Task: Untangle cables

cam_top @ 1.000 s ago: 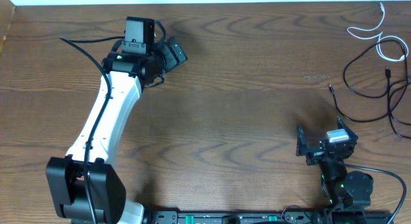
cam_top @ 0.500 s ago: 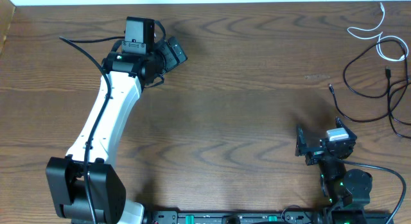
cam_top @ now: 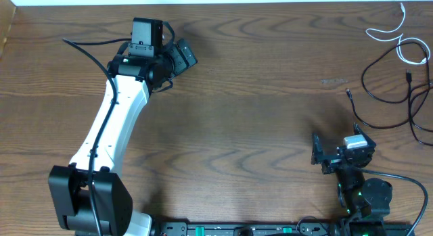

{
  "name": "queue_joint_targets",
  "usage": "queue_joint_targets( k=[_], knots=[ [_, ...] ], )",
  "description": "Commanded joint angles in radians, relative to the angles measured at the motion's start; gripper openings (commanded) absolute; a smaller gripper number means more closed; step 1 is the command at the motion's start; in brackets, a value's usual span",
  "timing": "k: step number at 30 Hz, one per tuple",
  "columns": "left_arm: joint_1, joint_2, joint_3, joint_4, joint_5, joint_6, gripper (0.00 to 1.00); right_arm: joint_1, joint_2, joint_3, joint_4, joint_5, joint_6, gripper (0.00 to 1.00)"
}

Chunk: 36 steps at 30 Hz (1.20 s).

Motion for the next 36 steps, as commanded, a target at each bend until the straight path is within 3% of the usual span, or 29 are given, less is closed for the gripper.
queue_joint_targets(
  k=[1,10,13,20,23,36],
  knots=[
    [0.002,0.005,0.011,0.0,-0.014,0.0,0.98,0.007,0.002,-0.002,-0.004,0.005,0.015,0.99],
    [0.003,-0.093,0.008,-0.065,-0.022,0.019,0.98,0.007,0.002,-0.002,-0.004,0.005,0.015,0.99],
    [0.003,-0.203,-0.011,-0.106,-0.124,0.055,0.98,0.007,0.002,-0.002,-0.004,0.005,0.015,0.99],
    [0.016,-0.548,-0.18,-0.082,-0.164,0.351,0.98,0.007,0.002,-0.002,-0.004,0.005,0.015,0.99],
    [0.047,-0.675,-0.301,-0.008,-0.163,0.415,0.98,0.007,0.002,-0.002,-0.004,0.005,0.015,0.99],
    [0.211,-1.306,-1.03,0.553,-0.11,0.435,0.98,0.007,0.002,-0.002,-0.004,0.005,0.015,0.99]
  ],
)
